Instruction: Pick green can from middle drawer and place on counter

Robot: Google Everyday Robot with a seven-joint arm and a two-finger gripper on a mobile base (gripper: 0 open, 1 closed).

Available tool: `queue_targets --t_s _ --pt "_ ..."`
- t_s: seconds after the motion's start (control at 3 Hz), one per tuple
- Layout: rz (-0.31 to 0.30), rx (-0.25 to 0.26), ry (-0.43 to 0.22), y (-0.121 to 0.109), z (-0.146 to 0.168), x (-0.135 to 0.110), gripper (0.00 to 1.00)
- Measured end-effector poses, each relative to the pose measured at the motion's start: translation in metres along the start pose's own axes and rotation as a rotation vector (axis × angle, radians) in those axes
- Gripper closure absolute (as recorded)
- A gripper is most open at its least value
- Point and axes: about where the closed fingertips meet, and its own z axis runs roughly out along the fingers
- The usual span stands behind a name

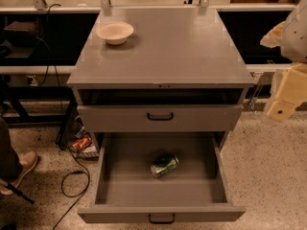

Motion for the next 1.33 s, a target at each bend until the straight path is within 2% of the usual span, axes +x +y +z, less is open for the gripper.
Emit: queue_targets --t_s 0.33,0.67,1.0,1.33 --pt "0.000 0.003 -0.004 0.000 0.000 0.000 0.00" --pt "0.009 -0.008 -0.010 0.010 0.024 0.004 0.00" --pt "0.040 -0.072 -0.053 0.029 0.078 0.011 0.00" --pt "0.101 -0.188 -0.177 0.056 0.162 0.006 0.00"
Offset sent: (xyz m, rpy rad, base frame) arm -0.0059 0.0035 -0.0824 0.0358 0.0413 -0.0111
